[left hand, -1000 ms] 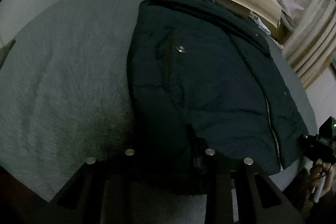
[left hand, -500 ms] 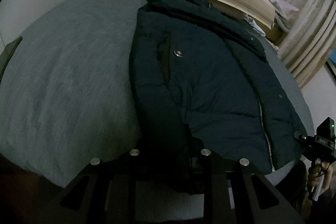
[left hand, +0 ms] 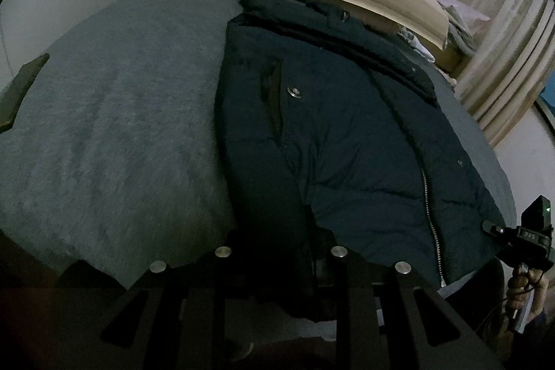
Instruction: Fold large clothes
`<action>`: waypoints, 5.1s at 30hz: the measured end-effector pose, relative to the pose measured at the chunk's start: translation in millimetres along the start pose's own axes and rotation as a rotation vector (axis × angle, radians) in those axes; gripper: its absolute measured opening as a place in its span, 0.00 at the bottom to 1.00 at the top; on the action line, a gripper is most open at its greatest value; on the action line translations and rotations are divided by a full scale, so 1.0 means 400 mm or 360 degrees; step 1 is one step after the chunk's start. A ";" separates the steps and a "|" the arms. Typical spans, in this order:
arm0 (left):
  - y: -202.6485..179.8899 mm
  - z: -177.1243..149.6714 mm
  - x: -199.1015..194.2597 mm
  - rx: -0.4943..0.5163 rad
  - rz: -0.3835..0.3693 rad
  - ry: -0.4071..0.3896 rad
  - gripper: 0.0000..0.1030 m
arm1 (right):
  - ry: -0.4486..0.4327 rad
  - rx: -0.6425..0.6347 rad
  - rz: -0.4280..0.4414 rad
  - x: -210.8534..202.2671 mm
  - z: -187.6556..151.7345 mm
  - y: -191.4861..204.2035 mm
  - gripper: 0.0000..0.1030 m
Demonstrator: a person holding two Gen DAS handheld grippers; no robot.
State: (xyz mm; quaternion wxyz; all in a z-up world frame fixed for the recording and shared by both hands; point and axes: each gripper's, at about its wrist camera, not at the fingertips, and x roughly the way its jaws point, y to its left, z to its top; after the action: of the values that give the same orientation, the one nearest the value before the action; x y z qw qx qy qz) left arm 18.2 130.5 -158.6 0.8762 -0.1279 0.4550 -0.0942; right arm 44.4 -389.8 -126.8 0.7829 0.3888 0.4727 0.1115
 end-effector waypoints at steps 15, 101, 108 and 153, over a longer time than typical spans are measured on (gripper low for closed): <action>-0.006 0.006 -0.007 0.0096 0.0074 0.0012 0.21 | -0.0002 -0.0026 -0.0018 -0.004 -0.003 0.006 0.15; 0.050 -0.040 -0.177 0.0213 -0.0023 -0.0107 0.20 | 0.0106 -0.0299 0.0030 -0.098 0.018 0.019 0.13; 0.036 -0.030 -0.216 0.0245 -0.0038 -0.0155 0.20 | 0.0066 -0.0328 0.0103 -0.145 0.004 0.041 0.13; 0.006 0.054 -0.366 0.0273 -0.0119 -0.0423 0.19 | -0.0199 -0.0442 0.0387 -0.305 0.003 0.153 0.12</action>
State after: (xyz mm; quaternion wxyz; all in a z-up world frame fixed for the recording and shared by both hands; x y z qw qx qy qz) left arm -46.9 176.8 -34.2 0.9322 -0.0808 0.3203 -0.1476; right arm -7.2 -415.5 -3.0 0.8377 0.3374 0.3527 0.2449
